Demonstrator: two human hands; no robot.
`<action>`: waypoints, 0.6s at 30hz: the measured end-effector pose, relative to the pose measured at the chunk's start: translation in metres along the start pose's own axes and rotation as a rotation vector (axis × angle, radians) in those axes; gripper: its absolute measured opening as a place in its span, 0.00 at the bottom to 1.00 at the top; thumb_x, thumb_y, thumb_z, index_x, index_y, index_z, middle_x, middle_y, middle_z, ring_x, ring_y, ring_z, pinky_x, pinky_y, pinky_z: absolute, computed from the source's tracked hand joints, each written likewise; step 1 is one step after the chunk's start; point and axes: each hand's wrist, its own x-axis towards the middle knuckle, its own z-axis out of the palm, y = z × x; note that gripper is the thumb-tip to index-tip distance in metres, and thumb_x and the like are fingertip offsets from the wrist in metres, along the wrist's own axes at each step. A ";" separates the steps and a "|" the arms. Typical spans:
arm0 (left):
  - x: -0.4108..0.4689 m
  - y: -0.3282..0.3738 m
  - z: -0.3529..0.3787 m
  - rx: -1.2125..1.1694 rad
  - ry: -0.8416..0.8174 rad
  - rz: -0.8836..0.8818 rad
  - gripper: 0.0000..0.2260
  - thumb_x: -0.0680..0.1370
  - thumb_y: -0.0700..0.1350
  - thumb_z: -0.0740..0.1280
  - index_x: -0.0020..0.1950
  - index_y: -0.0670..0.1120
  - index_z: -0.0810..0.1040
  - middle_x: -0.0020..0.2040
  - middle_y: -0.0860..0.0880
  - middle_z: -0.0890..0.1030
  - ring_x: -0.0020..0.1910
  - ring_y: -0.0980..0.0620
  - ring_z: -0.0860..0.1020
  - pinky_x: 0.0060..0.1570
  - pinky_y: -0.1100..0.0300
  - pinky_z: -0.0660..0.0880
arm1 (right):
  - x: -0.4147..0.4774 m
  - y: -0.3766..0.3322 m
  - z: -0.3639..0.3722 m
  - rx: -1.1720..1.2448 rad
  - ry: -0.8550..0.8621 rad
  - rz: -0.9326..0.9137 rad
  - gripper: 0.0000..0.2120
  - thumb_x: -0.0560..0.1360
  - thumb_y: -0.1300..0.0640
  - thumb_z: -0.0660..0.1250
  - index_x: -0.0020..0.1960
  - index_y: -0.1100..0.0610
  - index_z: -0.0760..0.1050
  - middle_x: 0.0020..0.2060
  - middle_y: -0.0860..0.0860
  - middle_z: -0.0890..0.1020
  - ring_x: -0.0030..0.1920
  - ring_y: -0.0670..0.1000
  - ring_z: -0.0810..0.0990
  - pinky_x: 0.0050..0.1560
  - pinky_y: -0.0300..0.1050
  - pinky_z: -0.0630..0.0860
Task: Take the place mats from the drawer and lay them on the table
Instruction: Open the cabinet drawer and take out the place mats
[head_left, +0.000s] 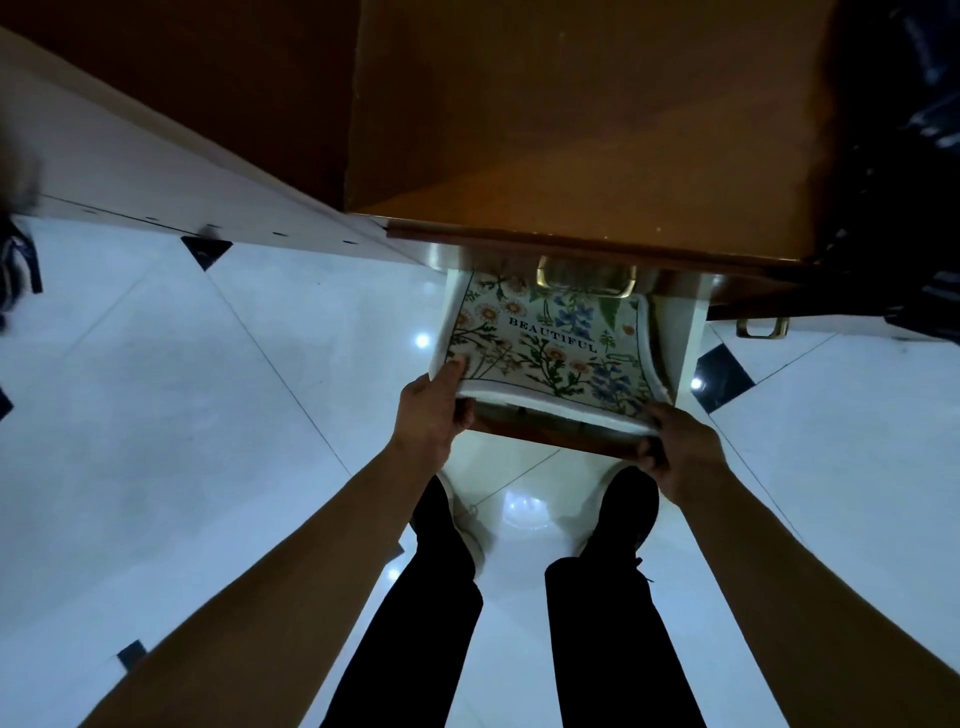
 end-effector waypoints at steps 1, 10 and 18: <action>-0.005 0.001 -0.005 0.145 0.012 0.063 0.15 0.72 0.52 0.74 0.46 0.39 0.80 0.38 0.41 0.81 0.30 0.49 0.76 0.27 0.62 0.72 | -0.003 0.001 -0.005 -0.042 0.011 -0.054 0.09 0.73 0.55 0.70 0.46 0.61 0.76 0.35 0.57 0.77 0.25 0.50 0.71 0.21 0.37 0.68; -0.077 0.020 -0.035 0.587 0.019 0.286 0.18 0.74 0.54 0.72 0.30 0.47 0.73 0.24 0.53 0.75 0.26 0.54 0.73 0.31 0.58 0.70 | -0.086 0.005 -0.037 -0.408 0.077 -0.447 0.18 0.65 0.41 0.67 0.31 0.56 0.71 0.18 0.48 0.72 0.21 0.51 0.71 0.26 0.44 0.67; -0.179 0.062 -0.067 0.732 -0.042 0.450 0.22 0.72 0.64 0.68 0.32 0.46 0.73 0.26 0.54 0.75 0.26 0.58 0.74 0.31 0.59 0.71 | -0.217 0.015 -0.065 -0.491 0.136 -0.615 0.19 0.75 0.47 0.68 0.31 0.56 0.71 0.23 0.52 0.75 0.26 0.53 0.74 0.31 0.45 0.69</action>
